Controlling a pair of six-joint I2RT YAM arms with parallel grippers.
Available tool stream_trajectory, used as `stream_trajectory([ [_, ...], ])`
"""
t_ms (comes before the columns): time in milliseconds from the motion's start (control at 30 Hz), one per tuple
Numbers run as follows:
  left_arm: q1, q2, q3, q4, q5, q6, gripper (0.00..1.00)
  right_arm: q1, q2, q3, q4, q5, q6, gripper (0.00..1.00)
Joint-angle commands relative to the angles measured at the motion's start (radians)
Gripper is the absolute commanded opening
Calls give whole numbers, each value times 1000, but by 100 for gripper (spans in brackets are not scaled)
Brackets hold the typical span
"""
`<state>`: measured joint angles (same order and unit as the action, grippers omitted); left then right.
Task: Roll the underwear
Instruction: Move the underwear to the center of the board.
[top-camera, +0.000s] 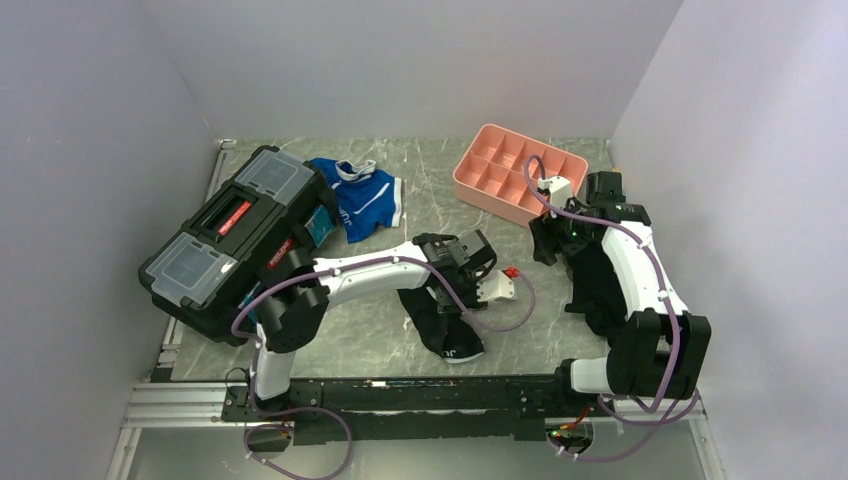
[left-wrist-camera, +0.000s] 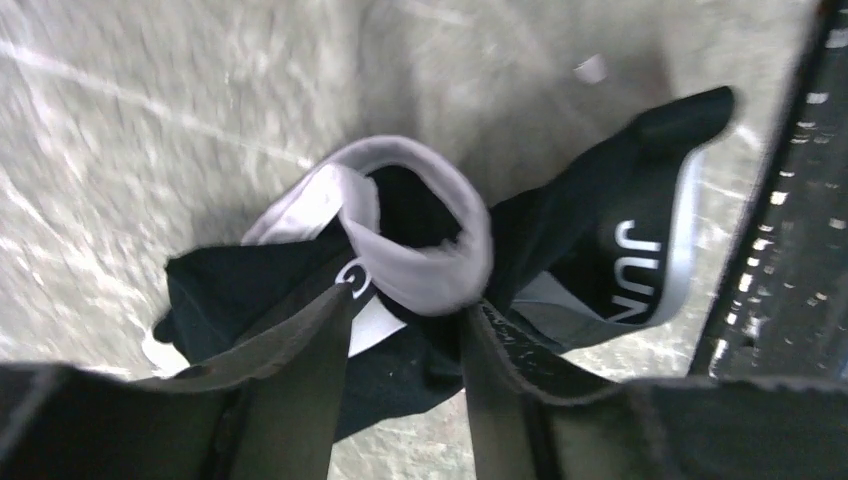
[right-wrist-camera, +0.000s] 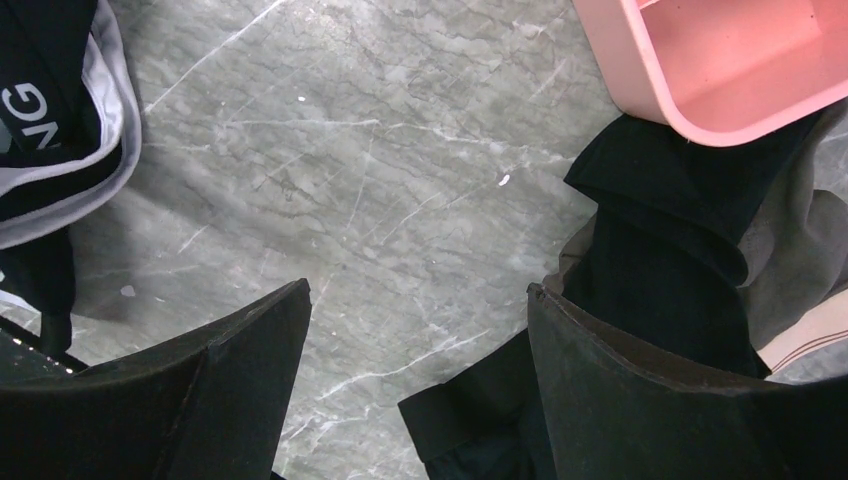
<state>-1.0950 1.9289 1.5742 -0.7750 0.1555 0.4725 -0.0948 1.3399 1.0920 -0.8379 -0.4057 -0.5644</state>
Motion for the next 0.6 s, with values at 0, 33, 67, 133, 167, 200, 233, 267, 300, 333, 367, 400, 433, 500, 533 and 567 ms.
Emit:
stream_trajectory([
  [0,34,-14,-45,59,-196,-49,55,-1,-23,-7,0,-27,6,81],
  [33,50,-32,-57,73,-209,-60,58,-2,-23,-7,4,-30,7,81],
  [67,67,-51,-70,85,-219,-67,60,-3,-21,-8,6,-36,8,81],
  [133,104,-98,-101,114,-247,-71,63,-1,-15,-9,12,-50,9,81],
  [167,123,-124,-119,129,-251,-69,64,-2,-11,-11,16,-56,11,81],
  [200,149,-154,-136,144,-241,-70,65,-1,-6,-11,19,-63,12,81],
  [233,173,-182,-152,154,-215,-70,66,-2,1,-11,21,-71,13,81],
  [267,201,-205,-163,160,-192,-74,67,-2,8,-11,22,-77,13,81],
  [300,239,-225,-170,163,-170,-77,68,-3,16,-9,24,-83,14,81],
  [333,267,-239,-173,160,-138,-78,69,-2,24,-8,24,-89,12,81],
  [367,295,-249,-170,151,-100,-81,69,-2,33,-6,25,-97,11,81],
  [400,321,-254,-165,142,-70,-86,69,-1,41,-4,24,-103,12,81],
  [433,344,-258,-160,133,-44,-90,70,-2,47,-3,24,-109,10,81],
  [500,385,-265,-155,122,11,-89,70,-2,58,0,25,-121,9,81],
  [533,402,-267,-158,127,26,-90,71,-2,63,-1,26,-124,9,81],
  [567,417,-263,-163,143,22,-92,71,-1,66,-2,30,-128,9,81],
])
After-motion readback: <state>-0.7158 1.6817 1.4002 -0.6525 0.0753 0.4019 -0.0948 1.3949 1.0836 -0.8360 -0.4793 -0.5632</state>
